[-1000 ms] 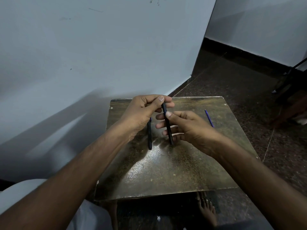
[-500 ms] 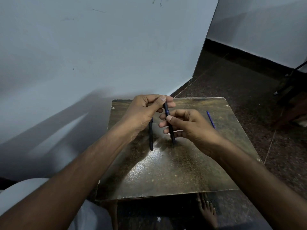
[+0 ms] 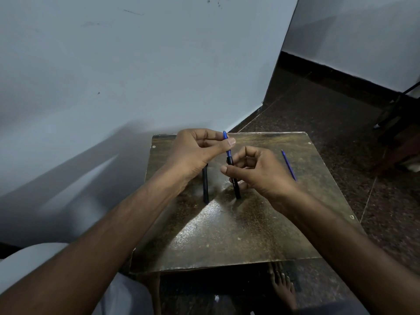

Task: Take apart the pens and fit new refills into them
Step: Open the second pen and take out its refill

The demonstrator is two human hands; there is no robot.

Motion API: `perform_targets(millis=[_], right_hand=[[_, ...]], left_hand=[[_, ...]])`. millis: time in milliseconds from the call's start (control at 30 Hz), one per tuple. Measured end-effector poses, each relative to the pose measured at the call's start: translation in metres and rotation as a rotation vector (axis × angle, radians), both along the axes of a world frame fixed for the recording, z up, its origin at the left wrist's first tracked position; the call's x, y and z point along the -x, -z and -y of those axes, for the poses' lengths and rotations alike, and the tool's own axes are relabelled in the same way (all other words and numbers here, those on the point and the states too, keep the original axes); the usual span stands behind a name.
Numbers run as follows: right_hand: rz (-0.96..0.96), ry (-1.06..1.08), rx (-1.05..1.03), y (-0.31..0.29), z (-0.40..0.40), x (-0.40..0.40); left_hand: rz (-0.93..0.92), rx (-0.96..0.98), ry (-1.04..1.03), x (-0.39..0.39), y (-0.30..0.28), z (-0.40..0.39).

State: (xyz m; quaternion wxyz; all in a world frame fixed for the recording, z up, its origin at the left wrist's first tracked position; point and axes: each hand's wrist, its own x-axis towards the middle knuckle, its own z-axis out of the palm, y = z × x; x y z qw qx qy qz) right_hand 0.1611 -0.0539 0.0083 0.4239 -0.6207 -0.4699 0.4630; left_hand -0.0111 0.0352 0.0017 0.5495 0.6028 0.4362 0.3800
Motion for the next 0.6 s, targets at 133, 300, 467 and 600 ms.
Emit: perform_targets(millis=[133, 300, 467, 600], right_hand=[[0.059, -0.032, -0.013, 0.004, 0.002, 0.000], [0.113, -0.075, -0.015, 0.003, 0.001, -0.001], [0.232, -0.104, -0.037, 0.004, 0.001, 0.000], [0.248, -0.074, -0.053, 0.005, 0.001, -0.002]], left_hand=[[0.024, -0.003, -0.082, 0.000, -0.002, -0.004], [0.048, -0.011, -0.130, 0.008, -0.008, -0.011], [-0.002, -0.028, -0.203, 0.023, -0.013, -0.020], [-0.209, -0.039, -0.189, 0.047, -0.020, -0.032]])
